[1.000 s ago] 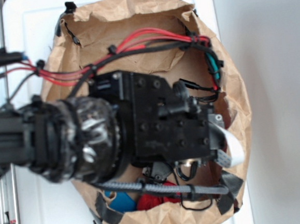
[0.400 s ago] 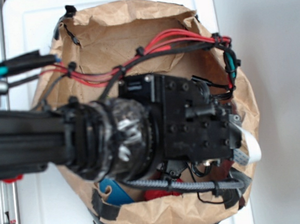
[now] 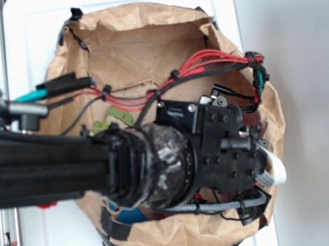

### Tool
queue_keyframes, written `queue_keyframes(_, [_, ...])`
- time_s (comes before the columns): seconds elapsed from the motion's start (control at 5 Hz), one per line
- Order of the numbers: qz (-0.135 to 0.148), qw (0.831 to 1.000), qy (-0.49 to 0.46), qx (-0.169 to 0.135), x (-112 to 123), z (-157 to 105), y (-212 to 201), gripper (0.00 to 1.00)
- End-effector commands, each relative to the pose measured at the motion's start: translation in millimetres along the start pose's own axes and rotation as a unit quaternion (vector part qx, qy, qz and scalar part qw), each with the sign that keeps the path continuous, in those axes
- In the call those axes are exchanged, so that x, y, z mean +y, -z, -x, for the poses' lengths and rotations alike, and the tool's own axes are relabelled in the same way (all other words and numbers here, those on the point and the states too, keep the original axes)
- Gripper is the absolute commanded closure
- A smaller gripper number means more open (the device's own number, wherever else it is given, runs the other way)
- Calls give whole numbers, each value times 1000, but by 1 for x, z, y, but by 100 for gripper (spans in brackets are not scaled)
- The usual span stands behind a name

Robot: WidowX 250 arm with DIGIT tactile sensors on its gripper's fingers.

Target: Grab the pink bunny.

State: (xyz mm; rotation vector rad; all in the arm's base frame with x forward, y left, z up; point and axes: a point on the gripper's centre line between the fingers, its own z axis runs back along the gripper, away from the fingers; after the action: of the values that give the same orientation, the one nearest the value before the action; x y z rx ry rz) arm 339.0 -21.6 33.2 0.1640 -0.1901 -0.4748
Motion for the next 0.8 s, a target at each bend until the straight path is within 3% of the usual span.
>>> queue_keyframes(0.0, [9, 999, 7, -31, -23, 6, -21, 100])
queue_keyframes(0.2, [18, 999, 7, -37, -19, 6, -30, 100])
queue_keyframes(0.6, [84, 994, -21, -63, -3, 14, -85, 100])
